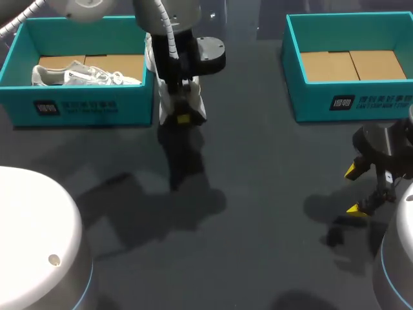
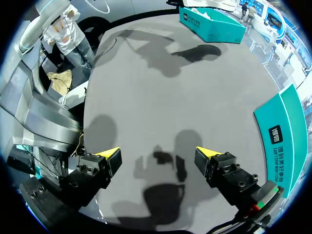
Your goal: Take the shoe out of the shoebox, open the shoe tongue, remove and reinsert the insole, then place the shoe into the shoebox
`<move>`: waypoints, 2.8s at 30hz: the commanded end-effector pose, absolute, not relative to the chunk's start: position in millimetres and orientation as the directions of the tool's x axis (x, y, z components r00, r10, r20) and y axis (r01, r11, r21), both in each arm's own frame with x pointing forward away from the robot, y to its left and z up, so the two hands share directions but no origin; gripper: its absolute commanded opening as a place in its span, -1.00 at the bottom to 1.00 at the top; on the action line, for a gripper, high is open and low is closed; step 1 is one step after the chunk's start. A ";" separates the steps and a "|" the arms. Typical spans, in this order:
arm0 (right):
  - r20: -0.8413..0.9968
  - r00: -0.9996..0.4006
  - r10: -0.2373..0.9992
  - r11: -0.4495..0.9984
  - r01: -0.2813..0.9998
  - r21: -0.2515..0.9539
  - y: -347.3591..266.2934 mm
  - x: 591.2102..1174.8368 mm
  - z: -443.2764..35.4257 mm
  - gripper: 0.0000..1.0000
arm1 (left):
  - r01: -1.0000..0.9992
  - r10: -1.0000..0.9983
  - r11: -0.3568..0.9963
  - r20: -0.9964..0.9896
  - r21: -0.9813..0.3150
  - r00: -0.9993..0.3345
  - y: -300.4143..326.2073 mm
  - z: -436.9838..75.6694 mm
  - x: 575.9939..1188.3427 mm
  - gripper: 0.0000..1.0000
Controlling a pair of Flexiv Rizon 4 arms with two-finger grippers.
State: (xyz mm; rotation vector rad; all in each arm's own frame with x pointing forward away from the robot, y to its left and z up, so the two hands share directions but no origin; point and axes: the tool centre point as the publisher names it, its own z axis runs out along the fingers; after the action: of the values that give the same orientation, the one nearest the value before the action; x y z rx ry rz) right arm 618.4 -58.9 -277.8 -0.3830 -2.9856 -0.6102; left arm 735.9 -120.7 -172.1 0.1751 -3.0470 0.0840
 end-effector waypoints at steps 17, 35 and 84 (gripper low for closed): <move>0.116 -0.966 0.229 0.891 0.257 0.376 -58.7 617.3 -277.9 1.00 | -0.164 -0.160 0.986 0.092 -0.037 -0.983 -12.7 -142.0 856.8 -1.00; 0.116 -0.966 0.229 0.891 0.257 0.376 -58.7 617.3 -277.9 1.00 | -0.167 -0.165 0.986 0.078 -0.017 -0.983 52.1 -133.5 946.6 -1.00; 0.116 -0.966 0.229 0.891 0.257 0.376 -58.7 617.3 -277.9 1.00 | 0.505 0.498 0.857 0.090 0.104 -0.863 271.9 -178.3 1126.6 -1.00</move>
State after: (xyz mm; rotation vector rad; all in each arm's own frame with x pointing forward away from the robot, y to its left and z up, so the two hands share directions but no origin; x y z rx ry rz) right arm 618.4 -58.9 -277.7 -0.3829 -2.9856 -0.6102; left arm 1128.8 277.1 -181.3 -0.6955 -2.9995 -0.1261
